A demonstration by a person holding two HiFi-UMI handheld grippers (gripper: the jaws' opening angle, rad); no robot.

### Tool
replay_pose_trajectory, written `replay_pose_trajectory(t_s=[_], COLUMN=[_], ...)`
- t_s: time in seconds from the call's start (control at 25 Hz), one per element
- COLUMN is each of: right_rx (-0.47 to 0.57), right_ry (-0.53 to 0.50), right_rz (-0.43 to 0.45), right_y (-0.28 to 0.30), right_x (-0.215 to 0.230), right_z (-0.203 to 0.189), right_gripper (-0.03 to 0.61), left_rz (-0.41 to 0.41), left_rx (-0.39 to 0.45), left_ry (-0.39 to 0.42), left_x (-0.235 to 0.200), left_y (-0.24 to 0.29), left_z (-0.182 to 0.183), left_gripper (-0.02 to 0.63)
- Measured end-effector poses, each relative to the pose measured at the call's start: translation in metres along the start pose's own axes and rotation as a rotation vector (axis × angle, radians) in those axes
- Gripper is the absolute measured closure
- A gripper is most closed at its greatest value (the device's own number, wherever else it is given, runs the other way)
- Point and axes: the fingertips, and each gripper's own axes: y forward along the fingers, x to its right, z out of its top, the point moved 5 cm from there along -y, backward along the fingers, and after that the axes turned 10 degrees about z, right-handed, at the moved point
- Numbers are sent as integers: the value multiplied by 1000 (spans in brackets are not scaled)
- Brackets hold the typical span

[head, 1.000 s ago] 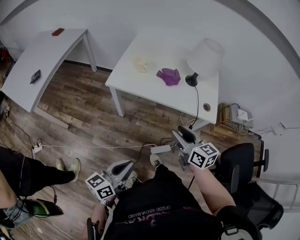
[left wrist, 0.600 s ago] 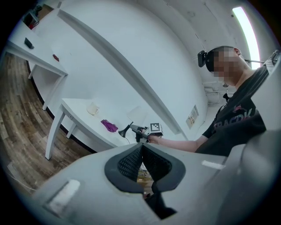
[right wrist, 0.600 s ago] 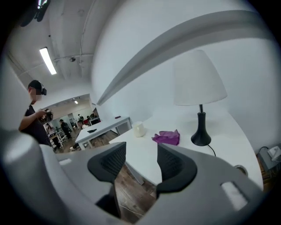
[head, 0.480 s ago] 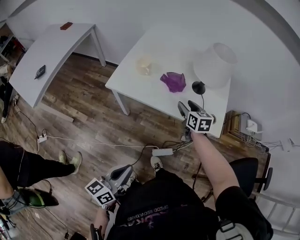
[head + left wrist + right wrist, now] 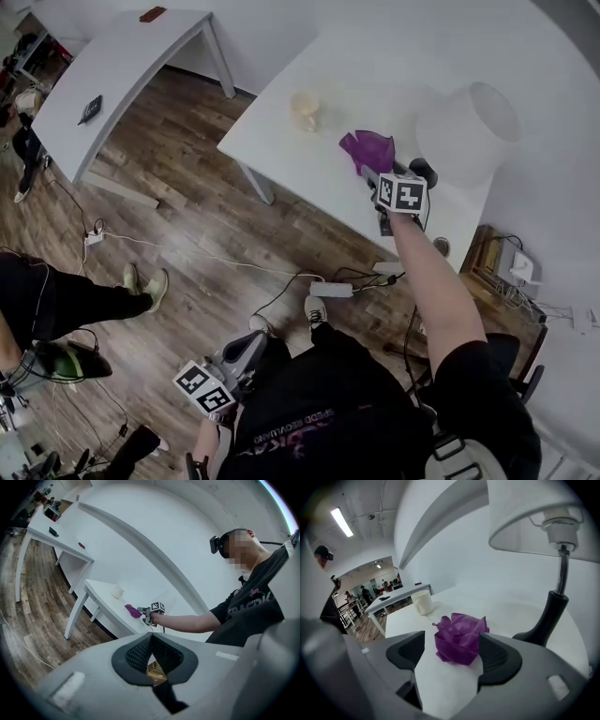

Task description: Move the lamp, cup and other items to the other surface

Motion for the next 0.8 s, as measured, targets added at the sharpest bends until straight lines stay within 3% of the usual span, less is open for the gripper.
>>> replay_pose_trajectory(t_s=[0.4,0.64,0.8], right_rx=[-119,-167,-145], right_ry=[17,-107,-70], right_rz=[-41,-49,-38], right_y=[43,46,38], right_x=[35,32,24], right_z=[-11,-14,-18], right_gripper=[213,381,464], left_rz=[95,101,91], left_rx=[-2,-4,-2], left_ry=[2,-20,-16], left_x=[3,1,-2], left_y=[-8,-6,-8], left_z=[-1,-4,-2], left_gripper=[618,618,618])
